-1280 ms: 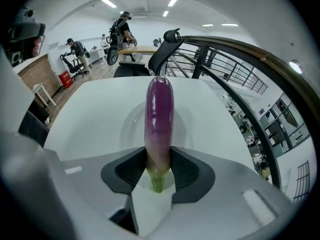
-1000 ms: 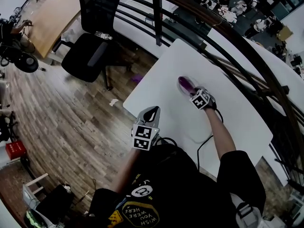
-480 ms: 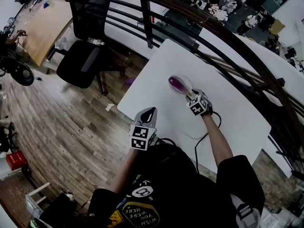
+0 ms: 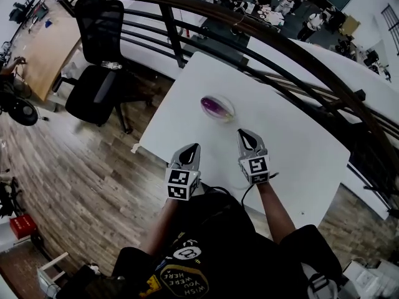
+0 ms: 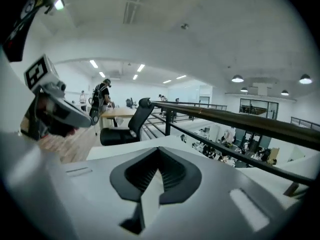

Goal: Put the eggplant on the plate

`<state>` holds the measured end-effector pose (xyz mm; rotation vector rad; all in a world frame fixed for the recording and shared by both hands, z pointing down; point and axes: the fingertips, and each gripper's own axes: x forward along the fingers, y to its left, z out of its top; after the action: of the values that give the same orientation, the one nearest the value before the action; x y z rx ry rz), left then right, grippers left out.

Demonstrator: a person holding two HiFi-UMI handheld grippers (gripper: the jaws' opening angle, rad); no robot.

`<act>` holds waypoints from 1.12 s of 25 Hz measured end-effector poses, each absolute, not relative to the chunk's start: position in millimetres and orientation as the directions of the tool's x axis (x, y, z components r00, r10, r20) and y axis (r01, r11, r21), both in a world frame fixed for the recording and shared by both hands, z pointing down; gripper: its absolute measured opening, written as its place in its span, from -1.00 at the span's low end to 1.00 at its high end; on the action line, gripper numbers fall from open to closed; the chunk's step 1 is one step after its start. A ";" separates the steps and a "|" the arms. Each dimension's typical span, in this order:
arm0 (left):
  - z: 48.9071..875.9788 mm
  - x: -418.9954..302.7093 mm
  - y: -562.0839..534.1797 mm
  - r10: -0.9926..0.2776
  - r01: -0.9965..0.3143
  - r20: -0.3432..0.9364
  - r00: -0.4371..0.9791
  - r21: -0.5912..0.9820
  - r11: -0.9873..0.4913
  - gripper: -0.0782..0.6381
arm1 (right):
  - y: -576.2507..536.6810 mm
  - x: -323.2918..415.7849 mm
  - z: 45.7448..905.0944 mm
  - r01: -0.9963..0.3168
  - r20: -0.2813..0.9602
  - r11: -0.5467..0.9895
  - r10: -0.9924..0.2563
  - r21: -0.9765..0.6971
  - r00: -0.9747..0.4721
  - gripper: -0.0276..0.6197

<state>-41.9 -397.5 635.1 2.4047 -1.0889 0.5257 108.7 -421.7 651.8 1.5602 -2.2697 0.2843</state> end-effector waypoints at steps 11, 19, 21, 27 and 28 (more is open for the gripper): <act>569.4 16.1 -354.3 -0.593 -0.666 0.336 0.732 0.166 -0.727 -0.77 | -315.8 118.7 557.0 -0.974 0.237 0.206 -0.946 -0.095 -0.223 -0.91; 544.1 0.6 -282.7 -0.529 -0.592 0.312 0.789 0.154 -0.792 -0.77 | -252.1 92.8 542.7 -0.983 0.260 0.127 -0.953 -0.130 -0.158 -0.91; 542.0 -4.8 -268.8 -0.512 -0.574 0.307 0.802 0.162 -0.802 -0.77 | -241.8 82.1 541.6 -0.981 0.264 0.137 -0.950 -0.136 -0.169 -0.91; 544.2 -10.4 -240.8 -0.498 -0.558 0.296 0.815 0.173 -0.812 -0.77 | -214.3 53.9 540.2 -0.975 0.257 0.178 -0.944 -0.129 -0.206 -0.91; 544.1 -10.1 -236.1 -0.494 -0.553 0.293 0.819 0.170 -0.816 -0.77 | -210.6 51.4 541.2 -0.975 0.257 0.174 -0.945 -0.135 -0.204 -0.91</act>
<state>-10.1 -236.1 544.1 2.7552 -0.8067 0.3447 51.4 -210.6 541.2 1.9048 -2.3174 0.4103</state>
